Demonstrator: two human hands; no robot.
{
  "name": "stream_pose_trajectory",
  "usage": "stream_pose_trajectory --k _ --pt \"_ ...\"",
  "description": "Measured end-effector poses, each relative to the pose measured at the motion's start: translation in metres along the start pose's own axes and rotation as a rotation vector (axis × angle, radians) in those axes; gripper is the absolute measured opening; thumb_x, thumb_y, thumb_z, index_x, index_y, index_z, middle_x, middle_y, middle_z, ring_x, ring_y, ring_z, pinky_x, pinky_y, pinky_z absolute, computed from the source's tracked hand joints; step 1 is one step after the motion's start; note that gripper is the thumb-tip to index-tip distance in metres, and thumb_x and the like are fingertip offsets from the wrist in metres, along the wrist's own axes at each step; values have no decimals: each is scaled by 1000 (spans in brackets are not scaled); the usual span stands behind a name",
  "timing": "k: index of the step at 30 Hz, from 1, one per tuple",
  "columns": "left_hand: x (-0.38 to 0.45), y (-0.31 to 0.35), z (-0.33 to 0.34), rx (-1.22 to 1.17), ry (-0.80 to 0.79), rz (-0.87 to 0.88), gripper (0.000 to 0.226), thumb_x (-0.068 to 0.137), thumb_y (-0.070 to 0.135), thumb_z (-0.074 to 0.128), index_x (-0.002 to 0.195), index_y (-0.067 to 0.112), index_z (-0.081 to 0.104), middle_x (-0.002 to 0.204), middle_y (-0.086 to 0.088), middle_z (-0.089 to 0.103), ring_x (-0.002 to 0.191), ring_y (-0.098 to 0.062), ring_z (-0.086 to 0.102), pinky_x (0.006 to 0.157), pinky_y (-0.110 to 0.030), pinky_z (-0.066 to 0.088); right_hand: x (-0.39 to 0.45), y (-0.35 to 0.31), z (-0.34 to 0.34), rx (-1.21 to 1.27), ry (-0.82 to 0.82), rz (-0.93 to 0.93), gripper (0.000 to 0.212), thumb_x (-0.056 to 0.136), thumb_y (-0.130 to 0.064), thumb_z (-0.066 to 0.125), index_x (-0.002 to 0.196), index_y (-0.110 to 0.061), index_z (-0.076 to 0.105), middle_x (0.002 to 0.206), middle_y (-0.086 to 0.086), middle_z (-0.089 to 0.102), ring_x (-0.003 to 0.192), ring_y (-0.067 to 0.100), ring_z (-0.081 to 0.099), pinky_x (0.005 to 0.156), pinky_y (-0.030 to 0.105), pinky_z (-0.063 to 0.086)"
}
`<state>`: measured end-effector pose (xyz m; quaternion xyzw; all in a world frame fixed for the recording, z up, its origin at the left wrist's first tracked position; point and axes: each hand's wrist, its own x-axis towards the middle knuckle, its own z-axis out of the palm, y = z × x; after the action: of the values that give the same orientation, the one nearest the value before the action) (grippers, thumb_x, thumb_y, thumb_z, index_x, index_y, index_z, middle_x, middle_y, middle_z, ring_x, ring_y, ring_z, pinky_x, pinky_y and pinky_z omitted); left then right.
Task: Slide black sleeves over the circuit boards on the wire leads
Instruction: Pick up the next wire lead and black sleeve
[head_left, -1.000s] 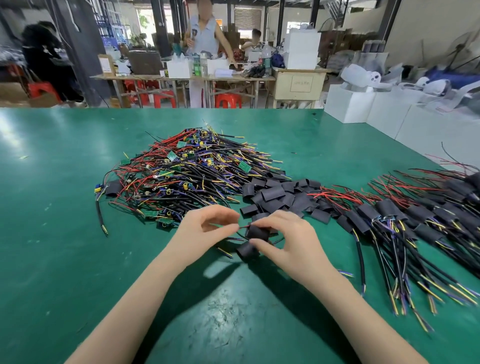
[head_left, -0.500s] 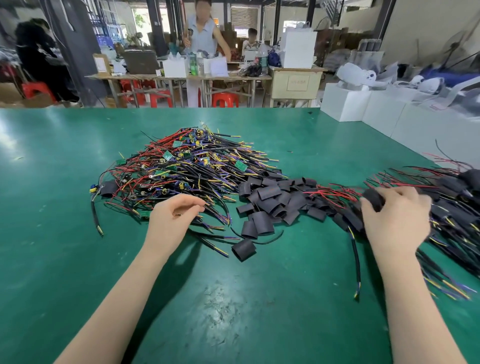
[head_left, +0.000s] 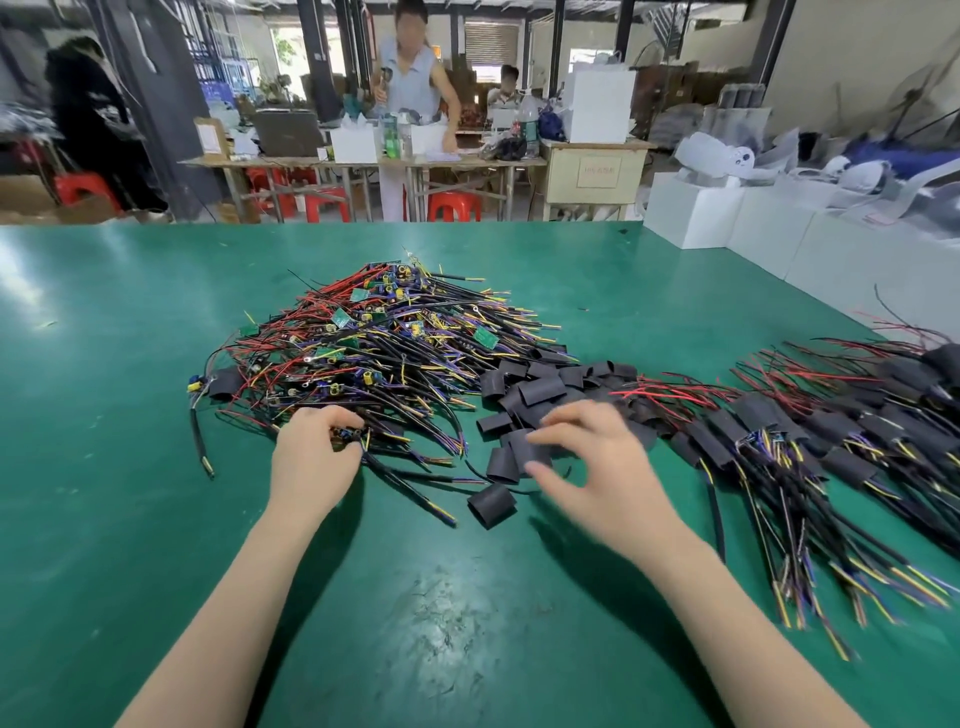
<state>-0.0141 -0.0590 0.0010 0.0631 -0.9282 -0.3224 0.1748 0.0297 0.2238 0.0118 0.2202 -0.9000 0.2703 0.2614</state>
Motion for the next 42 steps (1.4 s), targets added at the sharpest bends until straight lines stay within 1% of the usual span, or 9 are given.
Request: stream_pose_trajectory --k 4,7,12,18,24,29,33,38,42 --pt "0 0 -3 14 -7 25 41 74 -10 60 107 13 68 109 -8 61 96 -26 59 87 -33 44 -4 -11 14 11 -274 -154 27 85 -21 65 111 -24 69 118 -5 58 109 18 49 90 39 43" --pt "0 -2 -6 63 -18 45 42 71 -14 59 103 13 66 104 -6 53 97 -30 59 86 -37 47 -4 -11 14 -26 -363 -153 27 84 -20 65 109 -24 70 112 -6 63 106 18 52 88 41 44" --pt "-2 0 -6 33 10 51 40 71 -11 68 100 13 54 116 -7 39 83 -32 59 78 -42 50 -4 -6 5 0 -371 -82 20 82 -33 71 99 -23 71 100 -9 64 96 12 53 85 34 45" --pt "3 -7 -9 256 -48 104 34 88 17 65 121 12 57 122 -10 52 118 -28 42 86 -42 45 -5 -6 4 3 -366 -42 22 79 -38 72 92 -25 60 89 -10 61 89 10 52 81 31 45" --pt "6 -12 -18 308 -62 133 24 89 25 67 111 16 68 105 -8 55 109 -28 43 85 -40 45 -4 -5 2 19 -342 -20 30 77 -31 72 104 -22 61 93 -9 60 84 8 54 81 26 46" --pt "5 -14 -19 325 -56 229 17 86 21 71 101 13 69 116 -12 53 116 -33 37 95 -41 36 -3 0 -2 -8 -298 10 33 78 -27 71 109 -20 61 91 -6 56 85 12 53 81 28 46" --pt "5 -9 -24 152 -45 326 14 86 17 71 98 13 68 105 -4 65 107 -27 55 91 -37 41 -1 0 -6 -30 -268 42 30 80 -25 70 109 -18 64 93 -4 57 87 13 55 81 32 47" --pt "0 6 -26 -207 37 319 10 85 18 72 95 17 69 94 12 69 91 2 62 83 -2 39 -1 7 -13 -46 -202 120 28 81 -21 69 109 -17 65 96 -5 57 88 13 58 80 28 46" --pt "0 12 -21 -431 112 171 5 87 14 70 92 13 68 90 1 71 81 -9 66 79 -14 49 -1 13 -16 -49 -186 154 29 81 -19 69 110 -16 67 95 -5 56 85 12 59 78 26 46"
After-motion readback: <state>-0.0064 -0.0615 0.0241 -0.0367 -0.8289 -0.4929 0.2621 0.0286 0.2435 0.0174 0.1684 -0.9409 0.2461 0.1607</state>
